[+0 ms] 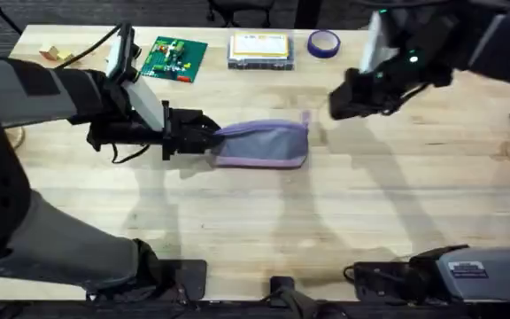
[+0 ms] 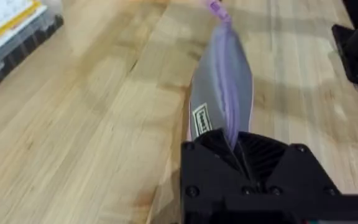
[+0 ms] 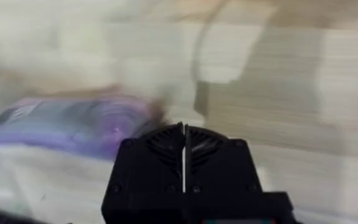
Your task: Unzip the bag, pick up the pens from the table one at a time and place them inside, then zip the bag closed.
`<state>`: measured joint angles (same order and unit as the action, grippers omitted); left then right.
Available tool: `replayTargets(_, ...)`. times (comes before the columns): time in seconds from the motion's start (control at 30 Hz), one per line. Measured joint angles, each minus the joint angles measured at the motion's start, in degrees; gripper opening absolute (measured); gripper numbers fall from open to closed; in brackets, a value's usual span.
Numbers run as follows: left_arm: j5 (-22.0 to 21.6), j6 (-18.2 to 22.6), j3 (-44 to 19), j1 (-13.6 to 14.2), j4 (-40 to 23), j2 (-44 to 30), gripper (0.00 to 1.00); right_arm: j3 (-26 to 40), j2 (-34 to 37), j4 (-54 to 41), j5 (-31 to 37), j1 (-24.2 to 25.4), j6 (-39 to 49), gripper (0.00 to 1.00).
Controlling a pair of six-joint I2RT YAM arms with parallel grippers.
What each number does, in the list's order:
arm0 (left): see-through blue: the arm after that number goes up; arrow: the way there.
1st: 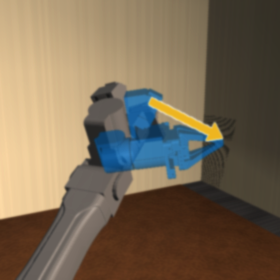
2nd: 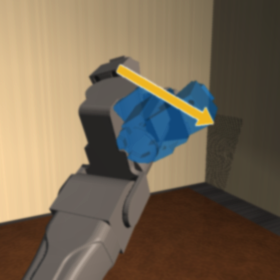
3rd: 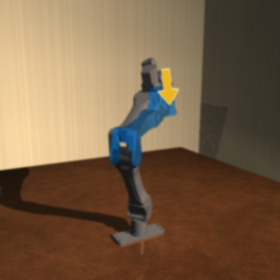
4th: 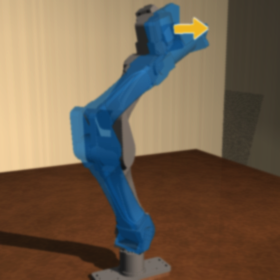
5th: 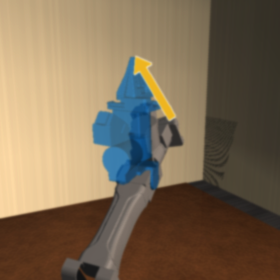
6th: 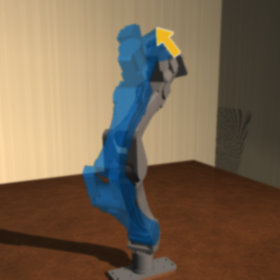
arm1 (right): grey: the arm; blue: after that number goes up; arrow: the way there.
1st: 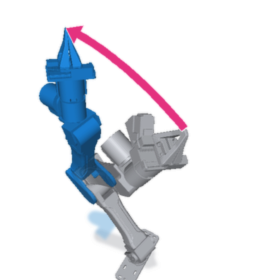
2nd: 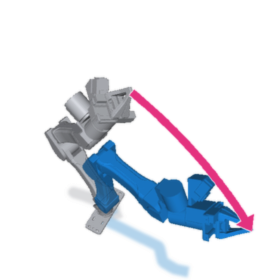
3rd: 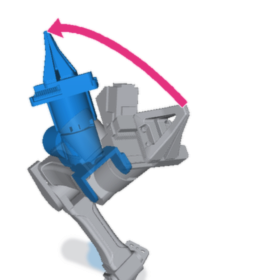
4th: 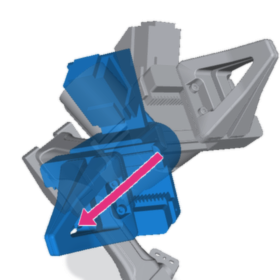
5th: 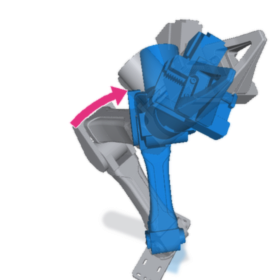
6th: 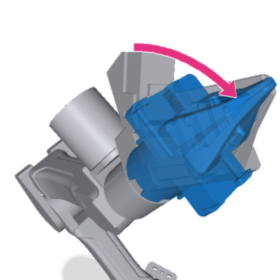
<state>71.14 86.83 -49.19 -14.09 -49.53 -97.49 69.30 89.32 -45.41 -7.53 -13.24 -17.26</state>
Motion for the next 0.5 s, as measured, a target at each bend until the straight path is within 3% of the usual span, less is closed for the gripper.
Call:
replayTargets(0.13, -0.13, 0.0, 0.02, -0.68, -0.18, 0.0, 0.043, 0.0, 0.0, -0.22, 4.44, 4.32, 0.18, 0.033)
replayTargets(0.5, -0.22, 0.0, 0.02, -0.68, -0.18, 0.0, 0.043, -3.48, -0.04, 1.8, 6.56, 4.75, 0.62, 0.033)
